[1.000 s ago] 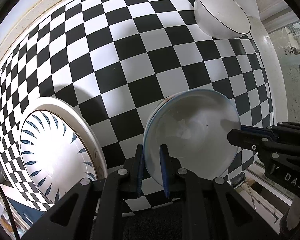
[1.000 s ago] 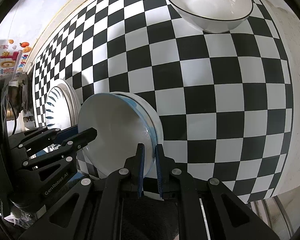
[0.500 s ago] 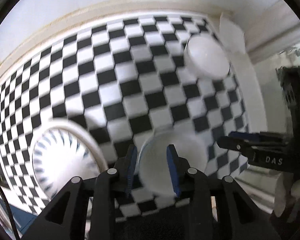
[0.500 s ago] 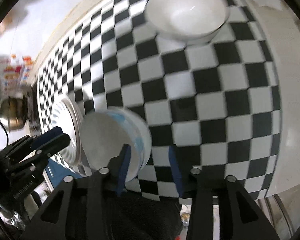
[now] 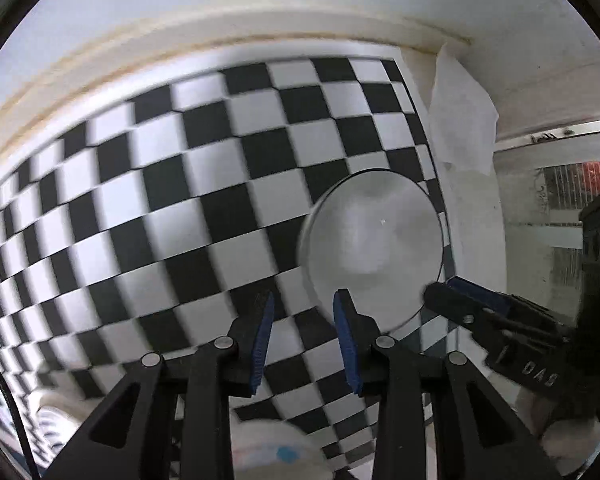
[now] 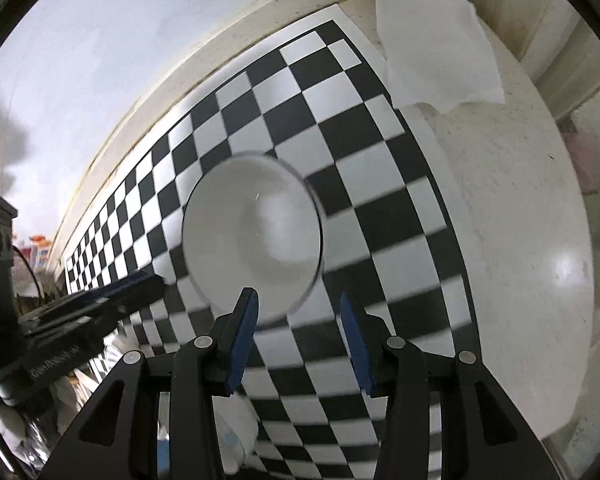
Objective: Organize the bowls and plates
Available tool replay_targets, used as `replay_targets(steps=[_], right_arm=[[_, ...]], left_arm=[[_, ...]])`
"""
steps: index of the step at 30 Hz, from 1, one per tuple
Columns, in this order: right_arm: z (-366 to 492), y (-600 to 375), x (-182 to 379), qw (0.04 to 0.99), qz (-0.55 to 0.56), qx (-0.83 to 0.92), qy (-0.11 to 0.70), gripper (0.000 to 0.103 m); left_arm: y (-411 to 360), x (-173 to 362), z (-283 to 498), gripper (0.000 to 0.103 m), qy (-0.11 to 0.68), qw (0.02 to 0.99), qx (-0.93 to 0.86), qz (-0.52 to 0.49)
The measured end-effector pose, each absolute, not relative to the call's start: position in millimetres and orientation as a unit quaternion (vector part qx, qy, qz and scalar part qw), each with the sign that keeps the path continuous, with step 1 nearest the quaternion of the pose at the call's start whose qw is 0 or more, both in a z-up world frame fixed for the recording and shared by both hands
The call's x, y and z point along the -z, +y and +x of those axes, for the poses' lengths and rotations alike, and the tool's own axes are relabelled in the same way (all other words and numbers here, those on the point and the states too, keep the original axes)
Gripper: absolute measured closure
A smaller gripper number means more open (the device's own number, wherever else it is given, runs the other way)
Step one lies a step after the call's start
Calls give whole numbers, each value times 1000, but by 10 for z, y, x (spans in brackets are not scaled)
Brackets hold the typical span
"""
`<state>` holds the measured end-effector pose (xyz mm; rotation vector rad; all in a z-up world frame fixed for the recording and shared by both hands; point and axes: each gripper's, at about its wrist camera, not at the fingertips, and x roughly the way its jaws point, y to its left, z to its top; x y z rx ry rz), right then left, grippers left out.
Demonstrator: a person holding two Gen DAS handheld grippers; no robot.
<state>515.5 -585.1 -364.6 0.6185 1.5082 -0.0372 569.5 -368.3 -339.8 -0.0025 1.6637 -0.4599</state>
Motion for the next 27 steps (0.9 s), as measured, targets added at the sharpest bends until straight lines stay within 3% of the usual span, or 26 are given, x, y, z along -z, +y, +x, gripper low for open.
replay_targets(steps=[6, 8, 13, 27], right_arm=[[5318, -5910, 3941, 678, 287, 29, 676, 60], [5352, -5939, 4001, 681, 284, 37, 674, 80], [5414, -5942, 4094, 684, 283, 33, 672, 92], [5276, -5762, 3855, 695, 262, 20, 669, 94]], left_arm=[[-3818, 3738, 5829, 76, 750, 634, 190, -2], [-3883, 3780, 5831, 87, 746, 637, 194, 15], [-3992, 3783, 5788, 87, 737, 645, 199, 46], [-3795, 3451, 5577, 88, 711, 666, 215, 64]])
